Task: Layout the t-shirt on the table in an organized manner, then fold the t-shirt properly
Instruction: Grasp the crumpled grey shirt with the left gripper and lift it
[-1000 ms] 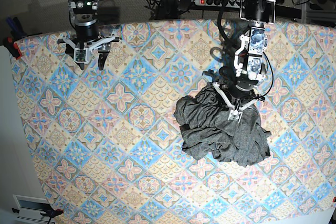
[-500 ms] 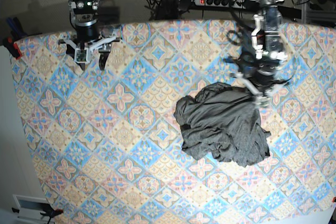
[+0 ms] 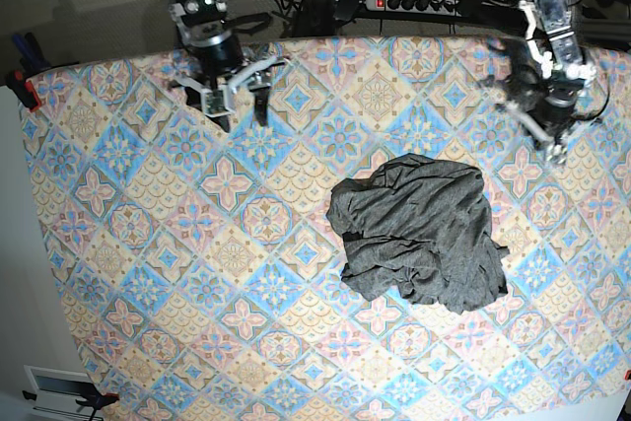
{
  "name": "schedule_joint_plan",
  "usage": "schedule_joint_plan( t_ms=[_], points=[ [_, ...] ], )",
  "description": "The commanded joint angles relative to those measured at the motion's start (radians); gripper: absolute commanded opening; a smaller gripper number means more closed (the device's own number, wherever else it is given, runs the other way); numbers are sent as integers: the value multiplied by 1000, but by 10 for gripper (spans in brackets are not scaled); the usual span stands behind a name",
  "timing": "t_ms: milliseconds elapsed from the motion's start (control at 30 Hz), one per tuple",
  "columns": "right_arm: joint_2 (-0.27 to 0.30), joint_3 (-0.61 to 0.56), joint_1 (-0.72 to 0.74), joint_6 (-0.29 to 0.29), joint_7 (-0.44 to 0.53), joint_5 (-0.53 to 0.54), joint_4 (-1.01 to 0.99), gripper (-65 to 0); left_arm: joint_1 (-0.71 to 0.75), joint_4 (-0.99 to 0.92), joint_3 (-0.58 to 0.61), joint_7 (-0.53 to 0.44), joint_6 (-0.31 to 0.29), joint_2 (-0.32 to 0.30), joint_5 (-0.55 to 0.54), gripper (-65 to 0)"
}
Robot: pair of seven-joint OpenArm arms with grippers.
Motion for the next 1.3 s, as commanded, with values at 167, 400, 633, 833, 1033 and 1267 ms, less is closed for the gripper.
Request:
schedule_joint_plan(
  t_ms=[167,400,633,833,1033,1267],
  points=[
    [8,-91,18,1,-22,3,-23,-315,16,10,12,-13,-67,-38,-7,-588],
    [8,-117,62,1,-37,3,-35,-315,-24,117,266,-20,-59,16,168,-480],
    [8,-114,59,1,-37,3,-37,-315,-105,102,360,-255,-59,165,544,-424],
    [8,-114,59,1,-37,3,-37,-315,-200,-81,481,-343,-67,204,819,-395],
    [10,-113,58,1,-37,3,-37,-315,-278,-214,481,-346,-67,223,822,-395],
    [10,-113,58,-3,-37,3,-37,-315,-337,-355,483,-347,-68,218,796,-459]
  ],
)
